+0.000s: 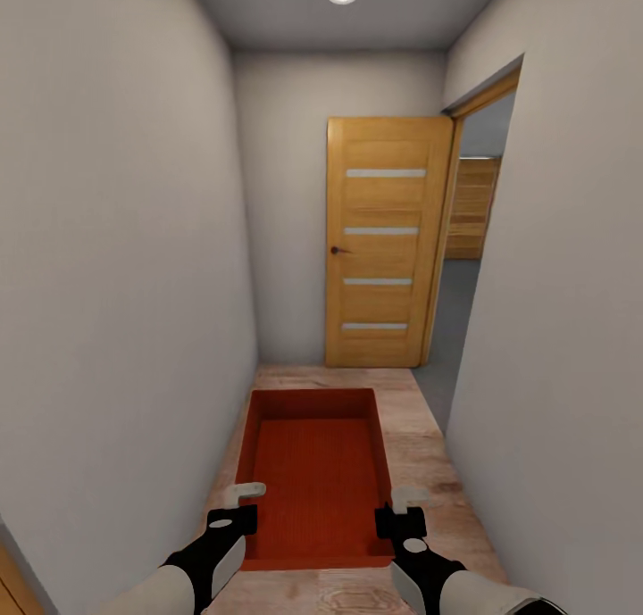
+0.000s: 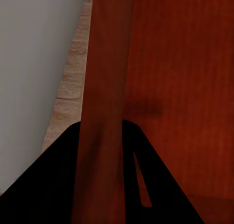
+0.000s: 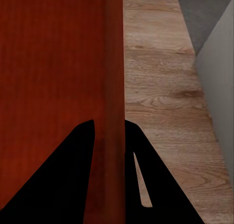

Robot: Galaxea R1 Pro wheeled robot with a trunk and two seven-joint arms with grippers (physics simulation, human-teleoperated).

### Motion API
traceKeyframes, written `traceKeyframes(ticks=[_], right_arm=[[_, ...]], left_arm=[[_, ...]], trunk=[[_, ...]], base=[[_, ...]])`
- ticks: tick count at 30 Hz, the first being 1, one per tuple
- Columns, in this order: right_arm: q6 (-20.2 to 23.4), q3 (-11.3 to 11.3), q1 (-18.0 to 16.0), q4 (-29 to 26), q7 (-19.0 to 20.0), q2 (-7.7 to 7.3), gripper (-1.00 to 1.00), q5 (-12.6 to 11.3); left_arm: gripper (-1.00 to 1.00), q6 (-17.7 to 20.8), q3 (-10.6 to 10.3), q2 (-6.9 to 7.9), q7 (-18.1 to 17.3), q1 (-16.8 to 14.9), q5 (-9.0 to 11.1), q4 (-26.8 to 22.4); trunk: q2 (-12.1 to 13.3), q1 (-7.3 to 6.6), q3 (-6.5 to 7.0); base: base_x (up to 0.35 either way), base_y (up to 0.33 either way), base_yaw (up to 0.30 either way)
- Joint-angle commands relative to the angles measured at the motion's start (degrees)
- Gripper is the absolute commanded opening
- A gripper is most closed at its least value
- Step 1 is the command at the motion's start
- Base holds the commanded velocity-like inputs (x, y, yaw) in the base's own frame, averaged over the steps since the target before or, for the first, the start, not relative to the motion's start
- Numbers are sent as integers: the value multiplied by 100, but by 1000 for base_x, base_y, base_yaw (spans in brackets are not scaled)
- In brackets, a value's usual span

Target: Move the two storage containers from the living room to the garage. In the garage, place one container on the floor and stack the other container on top of it (either order is fine).

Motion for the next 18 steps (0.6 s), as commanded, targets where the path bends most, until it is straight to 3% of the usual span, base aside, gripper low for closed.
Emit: traceKeyframes(ticks=[1, 18], right_arm=[[-111, -434, -5, -23, 16, -58, -100, 88], [-111, -434, -5, -23, 16, -58, -100, 88]], left_arm=[[-100, 14, 166, 387, 14, -3, 351, 0], [-100, 14, 166, 387, 13, -3, 351, 0]], trunk=[[-6, 4, -8], [-6, 4, -8]], base=[[324, 0, 0], [324, 0, 0]])
